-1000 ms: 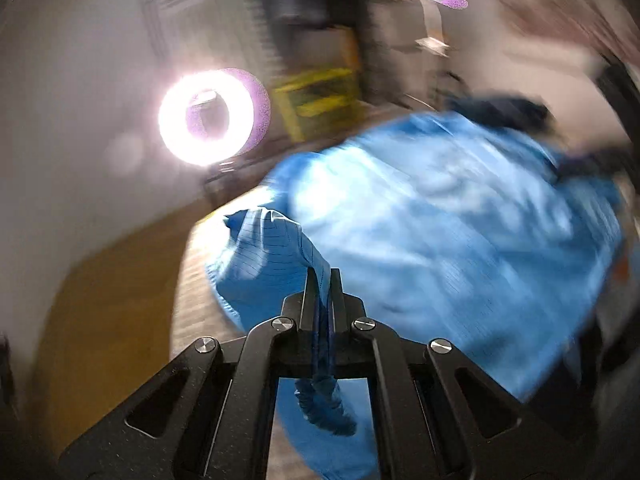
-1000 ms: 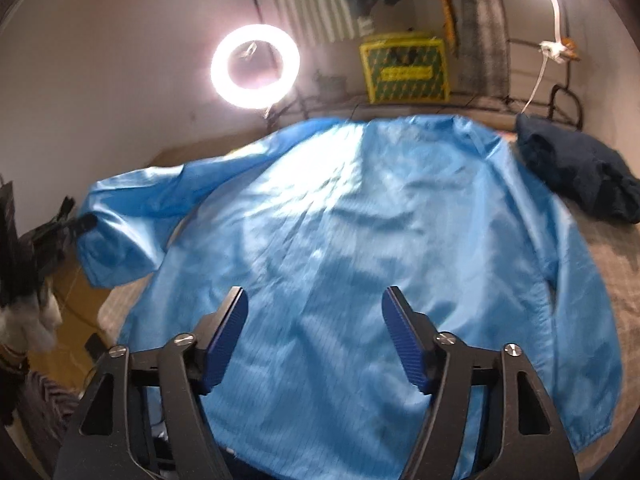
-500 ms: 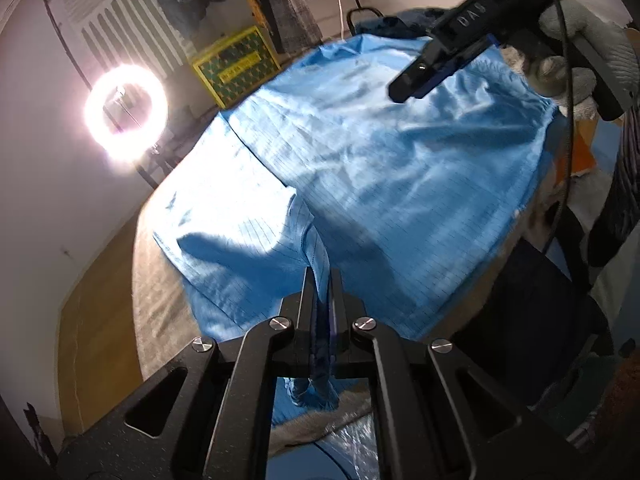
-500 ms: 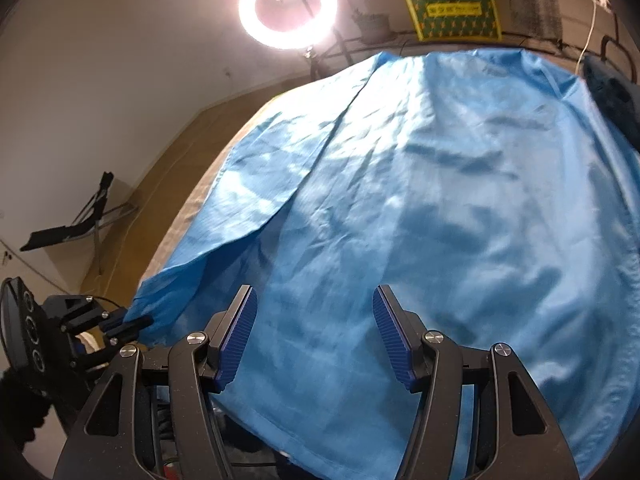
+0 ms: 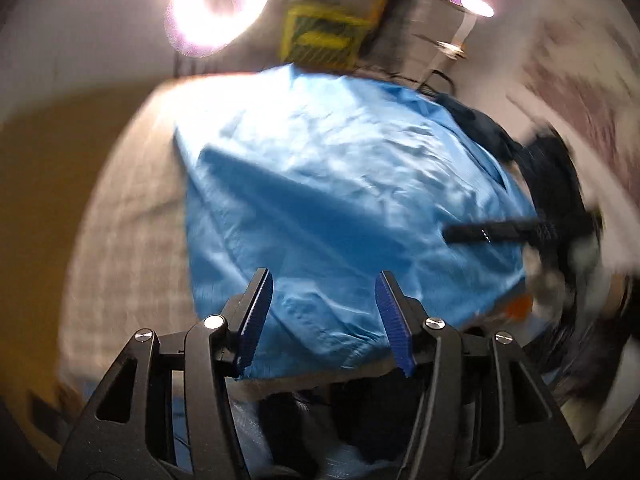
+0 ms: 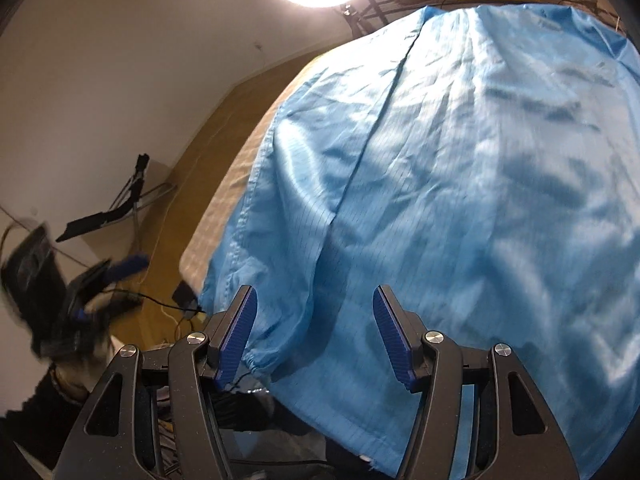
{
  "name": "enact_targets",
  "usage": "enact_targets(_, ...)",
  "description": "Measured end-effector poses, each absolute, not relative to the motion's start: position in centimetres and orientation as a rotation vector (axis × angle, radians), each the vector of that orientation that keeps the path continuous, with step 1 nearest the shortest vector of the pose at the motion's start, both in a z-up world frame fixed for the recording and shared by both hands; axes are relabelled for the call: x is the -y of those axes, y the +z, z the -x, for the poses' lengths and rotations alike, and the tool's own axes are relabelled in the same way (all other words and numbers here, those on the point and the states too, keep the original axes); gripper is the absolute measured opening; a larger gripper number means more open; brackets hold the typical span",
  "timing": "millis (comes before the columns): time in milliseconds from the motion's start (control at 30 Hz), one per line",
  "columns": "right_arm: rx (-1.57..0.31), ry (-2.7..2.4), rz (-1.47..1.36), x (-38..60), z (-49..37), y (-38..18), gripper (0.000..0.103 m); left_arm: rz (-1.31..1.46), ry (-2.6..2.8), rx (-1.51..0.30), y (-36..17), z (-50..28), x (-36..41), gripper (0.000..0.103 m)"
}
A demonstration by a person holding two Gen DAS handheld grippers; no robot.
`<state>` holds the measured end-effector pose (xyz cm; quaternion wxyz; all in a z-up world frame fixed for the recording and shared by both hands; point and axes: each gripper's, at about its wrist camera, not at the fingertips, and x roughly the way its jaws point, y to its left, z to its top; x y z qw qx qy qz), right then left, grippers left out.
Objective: Fold large clothes
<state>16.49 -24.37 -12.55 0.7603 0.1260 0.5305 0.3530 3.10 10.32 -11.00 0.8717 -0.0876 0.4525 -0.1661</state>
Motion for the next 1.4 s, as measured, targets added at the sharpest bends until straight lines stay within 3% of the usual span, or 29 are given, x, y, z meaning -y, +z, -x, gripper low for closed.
enact_targets(133,-1.212,0.791,-0.292,23.3,-16.1,-13.9,0.060,0.322,-0.313,-1.113,-14.6,-6.4,-11.8,0.051)
enact_targets(300,-1.245,0.823,-0.302,22.4,-15.3,-14.8,0.060,0.404,-0.303,-1.223,-17.8,-8.0,-11.7,0.037)
enact_targets(467,-1.300,0.833,-0.341,21.8,-15.2,-16.3,0.038,0.426,-0.325,-1.263,-19.3,-8.5,-11.0,0.011)
enact_targets(600,-1.341,0.841,-0.374,21.3,-15.1,-17.3,0.011,0.404,-0.334,-1.265,-19.4,-8.1,-10.7,0.003)
enact_targets(700,-1.353,0.880,-0.426,20.7,-14.9,-17.4,0.006,0.412,-0.328,-1.224,-18.4,-7.4,-11.5,0.001)
enact_targets(933,-1.313,0.985,-0.518,19.1,-14.2,-15.7,0.004,0.432,-0.224,-1.153,-16.9,-6.0,-15.3,0.000)
enact_targets(1167,-1.390,0.955,-0.427,15.9,-13.1,-18.1,0.002,0.335,-0.122,-1.222,-19.1,-6.2,-16.1,0.000)
enact_targets(1400,-1.414,0.951,-0.396,14.7,-12.5,-19.1,0.002,0.373,-0.134,-1.175,-18.3,-5.5,-16.1,0.000)
